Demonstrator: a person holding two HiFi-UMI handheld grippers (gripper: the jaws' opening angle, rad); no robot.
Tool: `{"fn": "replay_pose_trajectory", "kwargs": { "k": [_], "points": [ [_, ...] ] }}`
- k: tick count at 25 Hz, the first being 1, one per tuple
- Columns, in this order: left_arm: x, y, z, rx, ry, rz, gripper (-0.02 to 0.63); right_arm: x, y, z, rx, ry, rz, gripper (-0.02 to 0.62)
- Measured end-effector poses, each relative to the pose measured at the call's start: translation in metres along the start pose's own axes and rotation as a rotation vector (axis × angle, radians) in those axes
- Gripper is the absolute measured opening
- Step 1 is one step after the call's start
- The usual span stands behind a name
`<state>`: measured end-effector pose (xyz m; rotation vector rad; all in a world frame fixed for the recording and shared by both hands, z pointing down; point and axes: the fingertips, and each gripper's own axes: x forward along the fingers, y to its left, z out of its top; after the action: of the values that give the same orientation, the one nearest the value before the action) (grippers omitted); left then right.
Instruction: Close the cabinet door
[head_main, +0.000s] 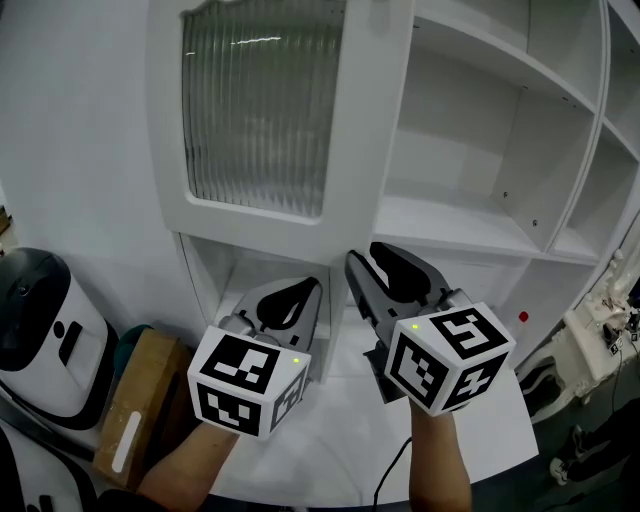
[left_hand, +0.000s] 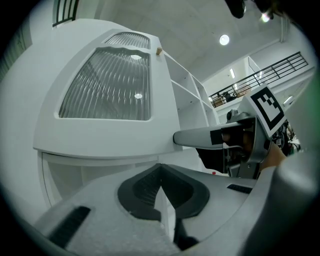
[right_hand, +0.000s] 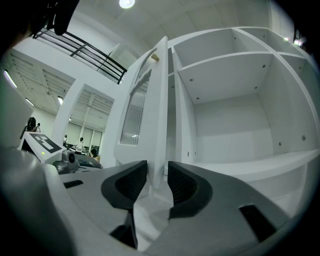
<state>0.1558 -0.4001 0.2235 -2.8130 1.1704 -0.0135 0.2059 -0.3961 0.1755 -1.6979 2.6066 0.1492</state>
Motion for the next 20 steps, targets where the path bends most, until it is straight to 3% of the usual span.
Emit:
{"fn": "replay_pose_trajectory", "kwargs": {
  "k": [20],
  "points": [
    [0.011,0.011,0.002,0.002,0.000,0.076,0.011,0.021,-0.019,-0.003,-0.053,-0.012,-0.020,0.123]
  ]
}}
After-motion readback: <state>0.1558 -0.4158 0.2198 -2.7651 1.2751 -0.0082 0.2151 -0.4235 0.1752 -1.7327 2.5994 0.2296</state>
